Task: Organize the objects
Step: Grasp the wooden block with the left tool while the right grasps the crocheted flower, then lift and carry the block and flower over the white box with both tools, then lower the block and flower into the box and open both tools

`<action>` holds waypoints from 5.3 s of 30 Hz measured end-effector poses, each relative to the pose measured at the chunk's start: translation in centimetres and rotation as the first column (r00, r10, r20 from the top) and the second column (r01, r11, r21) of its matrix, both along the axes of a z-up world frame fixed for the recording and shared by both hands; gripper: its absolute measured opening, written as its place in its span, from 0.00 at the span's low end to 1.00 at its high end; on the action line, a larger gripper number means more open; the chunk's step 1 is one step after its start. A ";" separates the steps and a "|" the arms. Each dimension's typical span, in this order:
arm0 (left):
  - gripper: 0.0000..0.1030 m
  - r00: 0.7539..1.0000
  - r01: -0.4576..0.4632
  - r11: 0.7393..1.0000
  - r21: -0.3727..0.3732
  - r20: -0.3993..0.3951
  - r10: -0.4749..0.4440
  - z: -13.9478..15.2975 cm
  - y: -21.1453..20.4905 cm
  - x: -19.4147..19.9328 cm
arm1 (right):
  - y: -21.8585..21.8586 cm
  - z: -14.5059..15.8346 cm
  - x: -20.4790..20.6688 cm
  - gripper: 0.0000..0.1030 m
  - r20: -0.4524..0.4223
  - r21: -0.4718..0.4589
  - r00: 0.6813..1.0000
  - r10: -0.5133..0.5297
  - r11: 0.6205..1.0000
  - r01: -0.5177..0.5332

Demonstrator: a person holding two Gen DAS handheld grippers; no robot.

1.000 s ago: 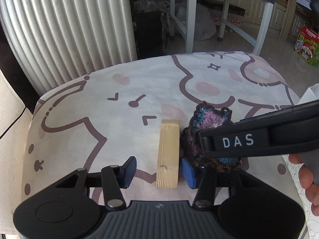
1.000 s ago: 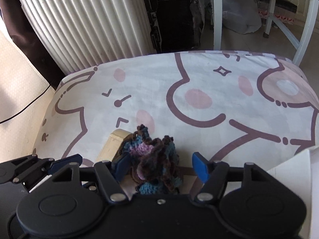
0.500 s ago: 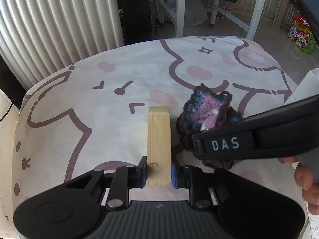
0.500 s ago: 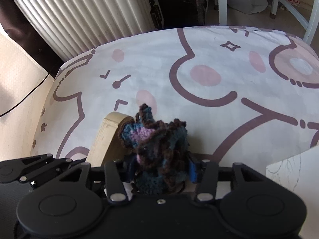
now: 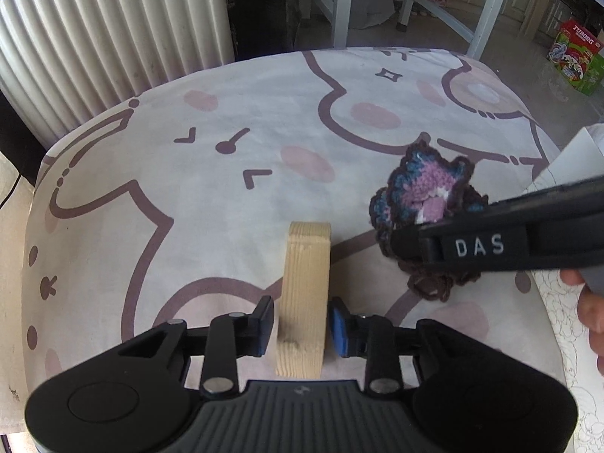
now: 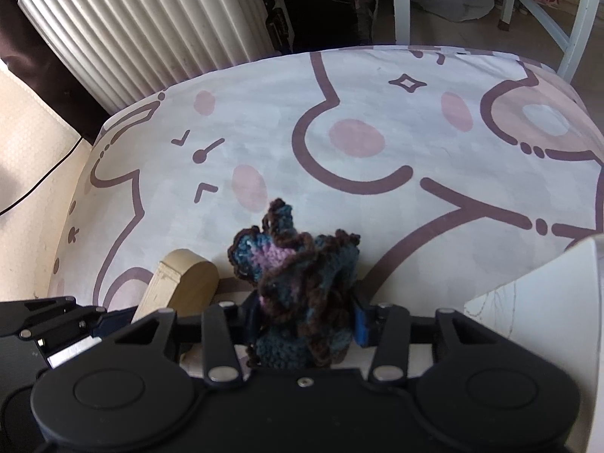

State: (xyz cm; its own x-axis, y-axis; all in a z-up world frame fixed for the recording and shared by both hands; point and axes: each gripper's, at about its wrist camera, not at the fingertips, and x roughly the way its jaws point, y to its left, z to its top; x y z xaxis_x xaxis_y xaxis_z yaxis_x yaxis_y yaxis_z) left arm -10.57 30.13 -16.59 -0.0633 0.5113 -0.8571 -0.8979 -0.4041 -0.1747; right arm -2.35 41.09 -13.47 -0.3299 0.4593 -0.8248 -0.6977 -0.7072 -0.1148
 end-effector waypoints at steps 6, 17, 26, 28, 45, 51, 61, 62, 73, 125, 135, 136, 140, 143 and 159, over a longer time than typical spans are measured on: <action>0.25 0.999 -0.037 0.998 -0.048 0.003 0.037 -0.6 1.3 0.3 | 0.2 0.0 0.3 0.45 0.003 -0.005 1.000 0.012 1.000 -0.012; 0.23 0.994 -0.112 0.993 -0.041 -0.009 0.112 2.1 -1.3 -0.4 | -2.0 1.6 0.7 0.42 0.045 0.052 0.995 0.091 0.994 -0.093; 0.23 0.985 -0.158 0.987 -0.002 -0.066 0.157 7.4 -5.7 0.8 | -6.6 6.4 2.5 0.42 0.023 0.117 0.984 0.178 0.977 -0.179; 0.23 0.981 -0.180 0.984 0.018 -0.066 0.181 8.5 -6.7 1.2 | -7.6 7.5 3.3 0.42 0.013 0.129 0.982 0.188 0.974 -0.188; 0.23 0.950 -0.308 0.942 0.131 -0.012 0.312 14.7 -16.1 6.5 | -14.9 13.5 11.2 0.42 -0.044 0.219 0.972 0.232 0.951 -0.217; 0.23 0.933 -0.358 0.922 0.145 0.017 0.360 14.8 -18.3 8.3 | -17.4 14.4 13.8 0.42 -0.052 0.247 0.965 0.256 0.940 -0.236; 0.23 0.917 -0.393 0.904 0.168 -0.007 0.400 17.0 -21.2 10.5 | -19.6 14.7 16.3 0.42 -0.033 0.271 0.952 0.303 0.920 -0.283; 0.23 0.916 -0.393 0.904 0.167 -0.014 0.400 17.2 -21.3 10.8 | -19.6 14.8 16.4 0.42 -0.035 0.273 0.952 0.305 0.919 -0.285; 0.23 0.931 -0.353 0.915 0.194 -0.026 0.365 18.5 -20.3 10.9 | -19.4 15.9 17.2 0.42 -0.068 0.267 0.947 0.314 0.920 -0.286; 0.23 0.976 0.219 0.961 0.167 -0.029 -0.217 16.6 3.5 25.4 | -2.3 17.0 29.2 0.42 0.010 0.265 0.998 -0.068 0.962 0.063; 0.23 0.941 0.338 0.933 0.125 -0.042 -0.335 13.7 7.9 26.5 | 3.5 14.5 25.1 0.43 0.091 0.259 0.993 -0.078 0.965 0.052; 0.23 0.940 0.340 0.932 0.127 -0.033 -0.338 13.3 8.3 26.5 | 4.1 14.2 24.8 0.43 0.096 0.258 0.992 -0.078 0.965 0.051; 0.23 0.924 0.377 0.914 0.153 0.011 -0.383 11.7 10.1 27.0 | 5.9 13.0 23.6 0.43 0.112 0.254 0.991 -0.079 0.966 0.049; 0.23 0.909 0.404 0.898 0.173 0.033 -0.415 10.6 11.3 27.8 | 7.0 12.4 23.0 0.43 0.123 0.257 0.990 -0.074 0.966 0.041; 0.50 0.918 0.342 0.911 0.229 0.125 -0.376 7.7 13.3 26.9 | 9.4 10.3 22.7 0.44 0.121 0.172 0.992 -0.041 0.985 0.020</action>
